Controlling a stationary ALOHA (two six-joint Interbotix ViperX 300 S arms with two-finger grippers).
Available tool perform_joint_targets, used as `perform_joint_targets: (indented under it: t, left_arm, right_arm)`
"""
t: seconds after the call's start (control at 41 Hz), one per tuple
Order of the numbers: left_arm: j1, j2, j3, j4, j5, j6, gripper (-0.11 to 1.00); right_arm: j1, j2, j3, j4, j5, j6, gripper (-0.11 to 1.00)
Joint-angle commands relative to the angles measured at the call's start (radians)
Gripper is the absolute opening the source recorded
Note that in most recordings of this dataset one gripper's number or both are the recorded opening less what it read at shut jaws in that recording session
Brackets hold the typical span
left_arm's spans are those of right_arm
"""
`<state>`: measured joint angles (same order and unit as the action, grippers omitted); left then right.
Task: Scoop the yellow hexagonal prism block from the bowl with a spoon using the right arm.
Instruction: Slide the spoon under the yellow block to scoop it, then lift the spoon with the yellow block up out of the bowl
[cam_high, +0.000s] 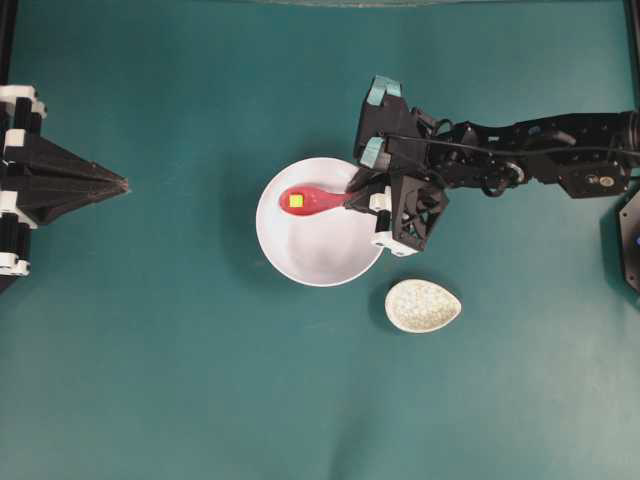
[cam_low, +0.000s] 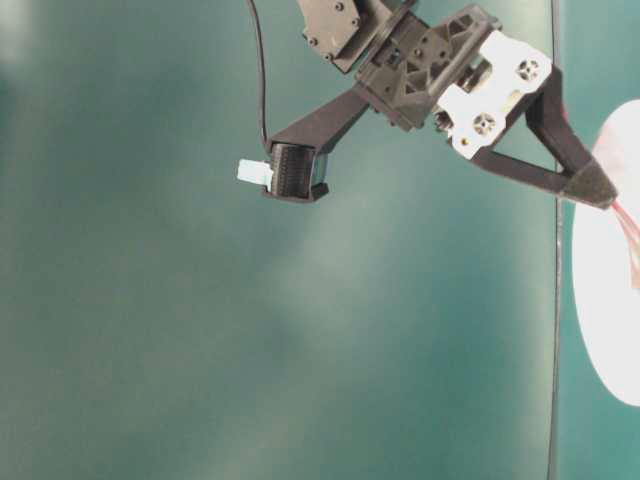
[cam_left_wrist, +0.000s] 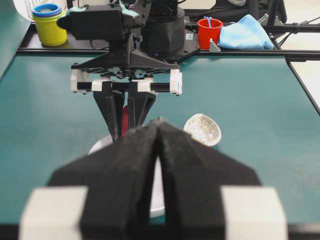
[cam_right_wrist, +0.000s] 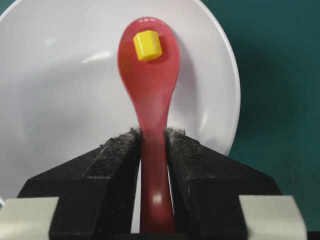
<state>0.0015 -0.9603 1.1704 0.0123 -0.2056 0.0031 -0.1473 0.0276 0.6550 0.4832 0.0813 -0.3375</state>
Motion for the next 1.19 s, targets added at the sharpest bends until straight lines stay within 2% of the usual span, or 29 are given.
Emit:
perform_joint_targets:
  t: [0.0,0.536,1.17]
  left_arm:
    - [0.002,0.008,-0.018,0.002,-0.005,0.0,0.0]
    - [0.002,0.008,-0.02,0.002,-0.005,0.0,0.0]
    - [0.002,0.008,-0.018,0.002,-0.005,0.0,0.0]
  right_arm:
    - [0.002,-0.015,-0.011,0.003,-0.009,0.002,0.24]
    - [0.015,-0.023,0.002,0.003,-0.025,0.002,0.24]
    - [0.086,-0.083,0.097,0.029,-0.193,0.025,0.24]
